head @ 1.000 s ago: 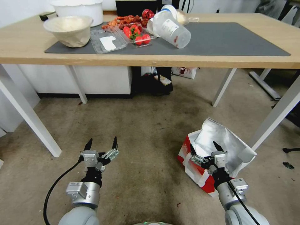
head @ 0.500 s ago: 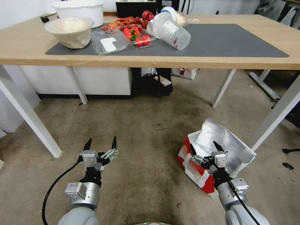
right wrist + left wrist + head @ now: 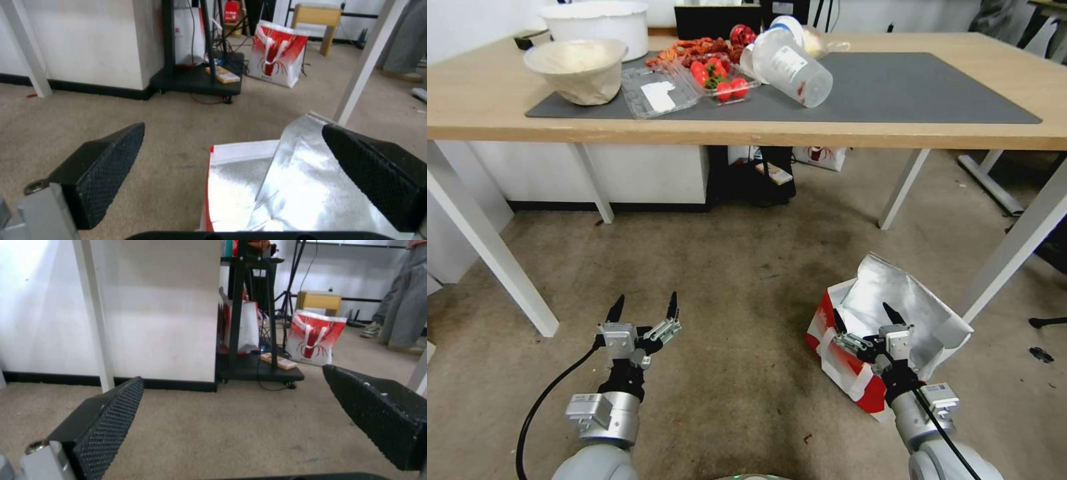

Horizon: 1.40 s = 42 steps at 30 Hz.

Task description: Pick up the food delivery bag from the floor and place it on the table.

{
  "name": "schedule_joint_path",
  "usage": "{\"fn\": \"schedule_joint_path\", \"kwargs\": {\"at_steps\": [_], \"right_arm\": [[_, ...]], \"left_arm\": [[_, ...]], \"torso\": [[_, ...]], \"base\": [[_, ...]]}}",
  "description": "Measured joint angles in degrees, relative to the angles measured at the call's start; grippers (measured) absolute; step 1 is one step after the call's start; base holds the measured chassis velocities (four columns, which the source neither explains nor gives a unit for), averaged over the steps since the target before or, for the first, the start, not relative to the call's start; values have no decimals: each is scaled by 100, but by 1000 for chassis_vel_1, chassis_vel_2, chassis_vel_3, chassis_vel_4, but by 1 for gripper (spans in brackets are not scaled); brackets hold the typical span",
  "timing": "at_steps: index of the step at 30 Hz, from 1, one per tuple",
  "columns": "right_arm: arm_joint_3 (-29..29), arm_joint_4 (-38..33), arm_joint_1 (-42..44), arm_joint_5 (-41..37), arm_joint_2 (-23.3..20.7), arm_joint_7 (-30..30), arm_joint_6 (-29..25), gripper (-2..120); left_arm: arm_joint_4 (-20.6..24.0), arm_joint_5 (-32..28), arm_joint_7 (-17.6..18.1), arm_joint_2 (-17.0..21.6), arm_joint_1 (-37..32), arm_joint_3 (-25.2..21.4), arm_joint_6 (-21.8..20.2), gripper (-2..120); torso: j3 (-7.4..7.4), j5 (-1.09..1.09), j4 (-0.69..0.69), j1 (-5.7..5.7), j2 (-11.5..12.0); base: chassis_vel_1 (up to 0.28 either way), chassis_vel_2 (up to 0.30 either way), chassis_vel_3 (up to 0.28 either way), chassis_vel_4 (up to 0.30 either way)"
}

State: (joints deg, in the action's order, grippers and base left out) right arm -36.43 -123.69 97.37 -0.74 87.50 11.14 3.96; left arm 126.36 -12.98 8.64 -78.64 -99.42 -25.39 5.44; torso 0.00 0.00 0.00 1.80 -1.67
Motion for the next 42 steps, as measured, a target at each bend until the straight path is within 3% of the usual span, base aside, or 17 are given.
{"fn": "schedule_joint_path", "kwargs": {"at_steps": [7,11,13,14,17,18,21,22,25,30,32,34,37,40,42], "right_arm": [[3,14,-53,-31,-113,2,-103,100],[-96,65,-182,-241,-486,0,-156,100],[-251,232,-411,-601,-1052,-17,-178,100],[-251,232,-411,-601,-1052,-17,-178,100],[-385,716,-844,-1332,-2084,-14,-245,100],[-385,716,-844,-1332,-2084,-14,-245,100],[-214,1437,-1526,-2178,-3478,145,-28,100],[-214,1437,-1526,-2178,-3478,145,-28,100],[131,1994,-2028,-2330,-4342,346,288,100],[680,2648,-2731,-2150,-4761,385,451,100],[1297,3147,-3388,-2076,-4924,471,574,100],[1555,3345,-3615,-2063,-4945,488,587,100],[2479,4193,-4455,-1955,-4880,642,592,100],[2642,4347,-4621,-1941,-4853,673,594,100],[3086,4760,-5119,-1917,-4755,831,615,100]], "left_arm": [[-28,-9,-42,5,9,-6,72,100],[-23,-18,-68,34,8,-7,73,100],[4,-20,-92,63,5,-9,73,100],[4,-20,-92,63,5,-9,73,100],[18,27,-105,55,-8,19,74,100],[18,27,-105,55,-8,19,74,100],[7,55,-99,26,9,31,77,100],[7,55,-99,26,9,31,77,100],[-36,69,-91,25,19,20,76,100],[-68,84,-83,18,27,8,68,100],[-104,101,-74,17,40,1,62,100],[-115,103,-70,13,46,-3,61,100],[-169,115,-58,-8,51,-36,60,100],[-181,116,-56,-9,54,-45,61,100],[-215,119,-50,-19,71,-61,61,100]], "torso": [[0,1,0,1,-3],[0,1,0,1,-6],[0,2,1,1,-6],[0,2,1,1,-6],[0,3,0,2,-7],[0,3,0,2,-7],[1,2,1,2,-8],[1,2,1,2,-8],[0,0,1,2,-10],[1,4,0,2,-10],[1,-2,0,3,-11],[1,1,3,2,-11],[1,3,0,3,-11],[1,3,-1,3,-11],[1,0,0,2,-11]], "base": [[0,0,0,0],[0,0,0,0],[0,0,0,0],[0,0,0,0],[0,0,0,0],[0,0,0,0],[0,0,0,0],[0,0,0,0],[0,0,0,0],[0,0,0,0],[0,0,0,0],[0,0,0,0],[0,0,0,0],[0,0,0,0],[0,0,0,0]]}}
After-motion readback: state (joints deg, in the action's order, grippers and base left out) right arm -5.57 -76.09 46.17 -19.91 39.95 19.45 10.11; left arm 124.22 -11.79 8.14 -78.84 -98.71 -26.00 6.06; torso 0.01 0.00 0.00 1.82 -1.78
